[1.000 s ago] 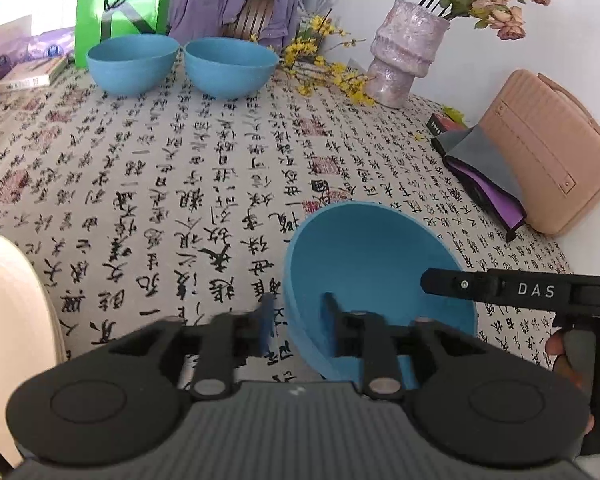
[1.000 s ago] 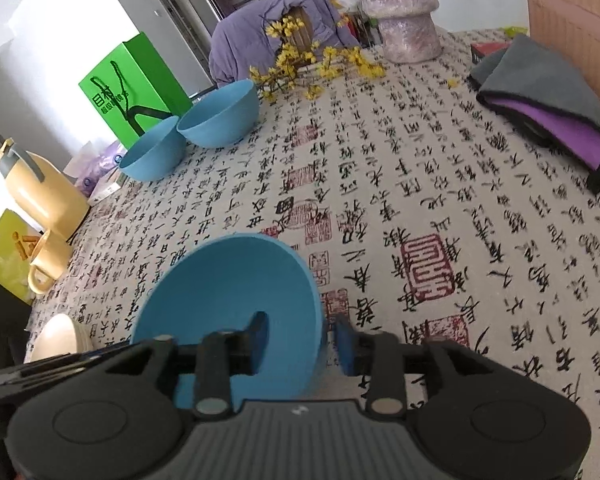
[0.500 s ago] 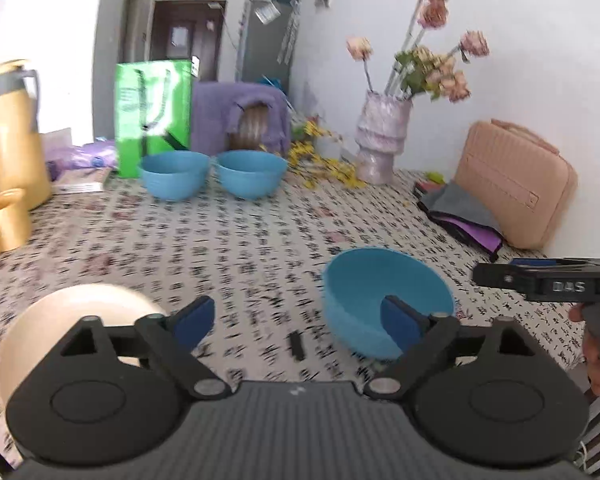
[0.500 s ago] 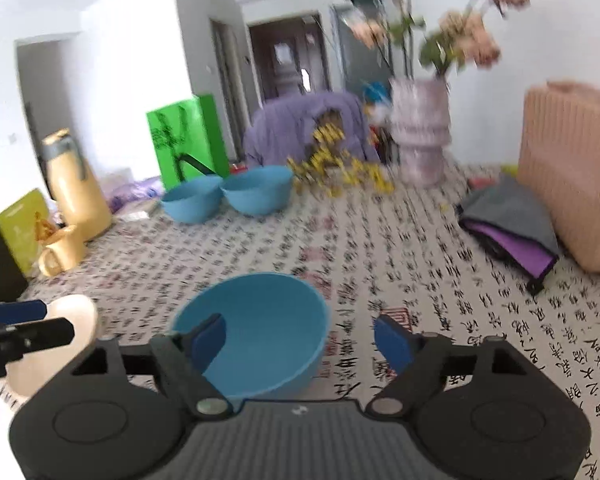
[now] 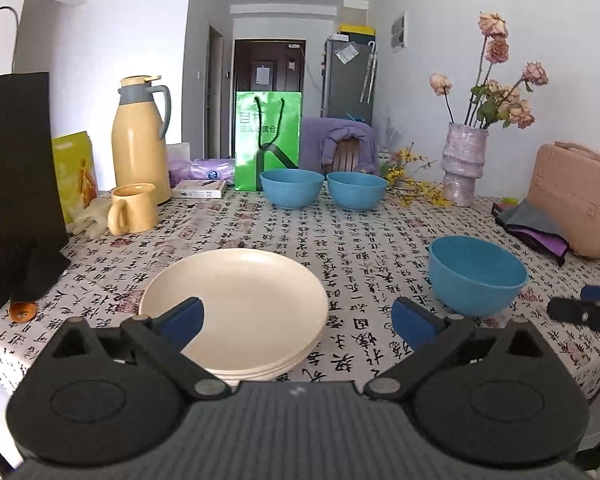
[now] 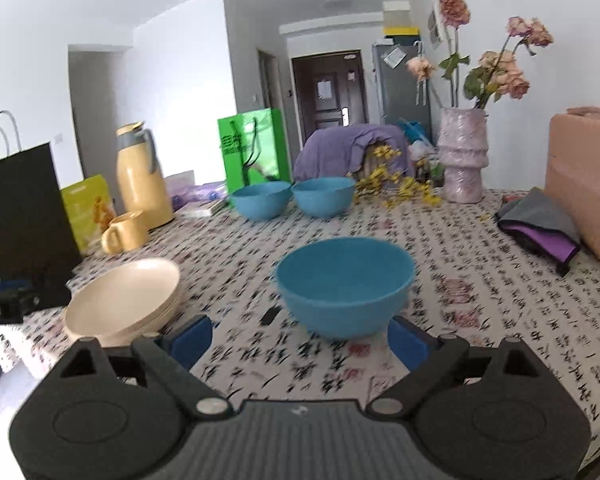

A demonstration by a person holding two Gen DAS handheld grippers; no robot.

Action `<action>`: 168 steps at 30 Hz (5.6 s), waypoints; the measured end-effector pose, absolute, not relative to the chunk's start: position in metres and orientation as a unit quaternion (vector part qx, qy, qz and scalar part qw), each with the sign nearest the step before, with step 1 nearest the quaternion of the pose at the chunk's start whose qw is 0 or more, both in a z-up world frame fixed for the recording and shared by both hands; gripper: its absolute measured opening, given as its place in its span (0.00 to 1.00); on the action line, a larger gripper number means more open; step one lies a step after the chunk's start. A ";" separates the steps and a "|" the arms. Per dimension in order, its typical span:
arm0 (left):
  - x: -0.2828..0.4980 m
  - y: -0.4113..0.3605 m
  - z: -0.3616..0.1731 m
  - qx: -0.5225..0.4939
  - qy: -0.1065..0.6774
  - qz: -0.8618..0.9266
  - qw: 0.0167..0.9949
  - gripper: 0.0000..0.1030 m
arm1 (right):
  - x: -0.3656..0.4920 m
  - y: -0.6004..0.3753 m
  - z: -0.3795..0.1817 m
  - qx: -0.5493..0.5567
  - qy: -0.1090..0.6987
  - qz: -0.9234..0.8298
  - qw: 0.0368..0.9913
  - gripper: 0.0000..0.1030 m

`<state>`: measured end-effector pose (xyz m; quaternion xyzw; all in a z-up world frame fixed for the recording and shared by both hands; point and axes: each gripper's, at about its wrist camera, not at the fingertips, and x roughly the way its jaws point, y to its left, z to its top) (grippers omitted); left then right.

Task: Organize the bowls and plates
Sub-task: 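Lower the blue bowl onto the cloth and open both grippers, then move both grippers to the next blue bowl by the green bag, then close both grippers on the rim of that blue bowl, then carry the gripped bowl over the placed blue bowl and lower it inside, then open both grippers and withdraw from the nested bowls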

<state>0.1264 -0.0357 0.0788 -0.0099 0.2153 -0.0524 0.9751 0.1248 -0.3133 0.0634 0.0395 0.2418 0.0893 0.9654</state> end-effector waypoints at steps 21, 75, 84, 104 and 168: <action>0.216 -0.008 0.123 -0.015 0.203 -0.078 0.976 1.00 | 0.216 -0.292 0.111 0.076 0.250 0.116 0.958 0.92; 0.737 0.034 0.015 -0.182 0.436 -0.063 0.879 0.13 | 0.731 -0.209 0.012 0.258 0.469 0.061 0.842 0.24; 0.714 0.035 0.026 -0.166 0.434 -0.060 0.884 0.13 | 0.723 -0.205 0.015 0.219 0.464 0.062 0.856 0.11; 0.534 -0.022 0.130 -0.150 0.410 -0.116 0.892 0.14 | 0.566 -0.268 0.119 0.204 0.418 0.085 0.881 0.05; 0.307 -0.153 0.102 -0.086 0.371 -0.201 0.902 0.42 | 0.301 -0.401 0.085 0.166 0.401 0.022 0.901 0.26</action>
